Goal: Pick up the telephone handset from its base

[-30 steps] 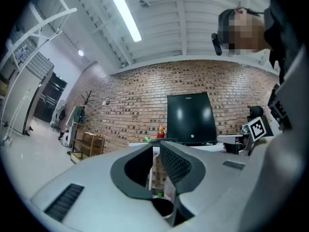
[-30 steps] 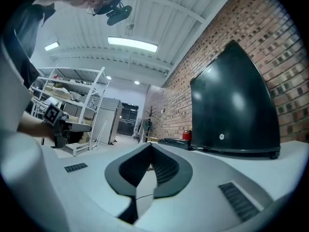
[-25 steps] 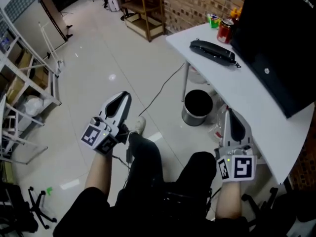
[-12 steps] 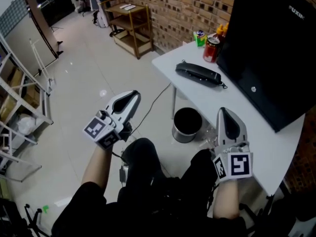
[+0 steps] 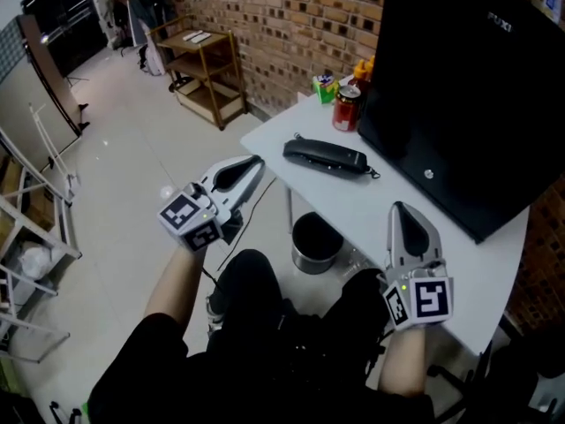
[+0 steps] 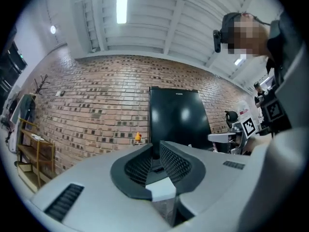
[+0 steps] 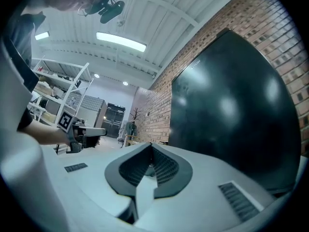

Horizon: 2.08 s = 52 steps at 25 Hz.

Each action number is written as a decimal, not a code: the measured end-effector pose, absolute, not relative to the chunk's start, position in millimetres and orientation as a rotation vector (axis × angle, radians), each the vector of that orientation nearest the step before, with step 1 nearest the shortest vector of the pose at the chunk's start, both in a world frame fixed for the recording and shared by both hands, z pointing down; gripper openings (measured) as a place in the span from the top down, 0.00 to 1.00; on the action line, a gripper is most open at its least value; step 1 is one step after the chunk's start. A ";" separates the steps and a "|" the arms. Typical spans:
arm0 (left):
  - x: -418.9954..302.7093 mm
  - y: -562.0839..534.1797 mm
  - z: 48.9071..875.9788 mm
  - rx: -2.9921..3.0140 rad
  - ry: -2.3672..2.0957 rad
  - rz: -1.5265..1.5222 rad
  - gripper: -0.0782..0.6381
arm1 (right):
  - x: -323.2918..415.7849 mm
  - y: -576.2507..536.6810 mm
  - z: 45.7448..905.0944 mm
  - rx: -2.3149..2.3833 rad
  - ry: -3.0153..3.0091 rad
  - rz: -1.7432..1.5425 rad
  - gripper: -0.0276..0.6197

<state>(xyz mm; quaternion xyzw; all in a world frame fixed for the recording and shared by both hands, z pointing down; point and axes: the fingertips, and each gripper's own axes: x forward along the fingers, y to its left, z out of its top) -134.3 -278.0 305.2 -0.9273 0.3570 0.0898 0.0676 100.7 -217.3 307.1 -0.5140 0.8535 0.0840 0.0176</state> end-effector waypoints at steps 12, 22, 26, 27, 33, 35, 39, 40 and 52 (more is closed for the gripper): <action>-72.0 -317.0 301.2 -2.901 0.592 -0.032 0.82 | 122.3 -225.7 302.2 -1.692 2.569 0.253 0.94; -20.8 -357.7 302.1 -2.950 0.238 -0.372 0.57 | 135.5 -225.7 298.4 -1.789 2.505 0.284 0.94; -5.7 -363.7 334.3 -2.851 0.070 -0.681 0.48 | 134.9 -226.9 299.8 -1.799 2.518 0.295 0.94; -2.3 -361.9 343.1 -2.816 0.016 -0.768 0.48 | 135.3 -227.0 300.3 -1.801 2.519 0.292 0.94; 8.9 -360.2 364.3 -2.771 -0.173 -0.975 0.48 | 134.2 -234.1 300.3 -1.788 2.548 0.280 0.94; 10.5 -359.3 368.9 -2.775 -0.205 -0.989 0.48 | 132.8 -235.8 301.5 -1.782 2.564 0.284 0.94; 11.7 -355.6 377.5 -2.775 -0.254 -1.018 0.48 | 131.3 -238.9 303.3 -1.769 2.588 0.286 0.94; 11.8 -356.0 378.2 -2.770 -0.258 -1.023 0.48 | 130.9 -239.7 303.2 -1.768 2.591 0.286 0.94; 10.5 -358.7 382.5 -2.762 -0.286 -1.013 0.53 | 129.5 -239.9 303.6 -1.775 2.594 0.282 0.94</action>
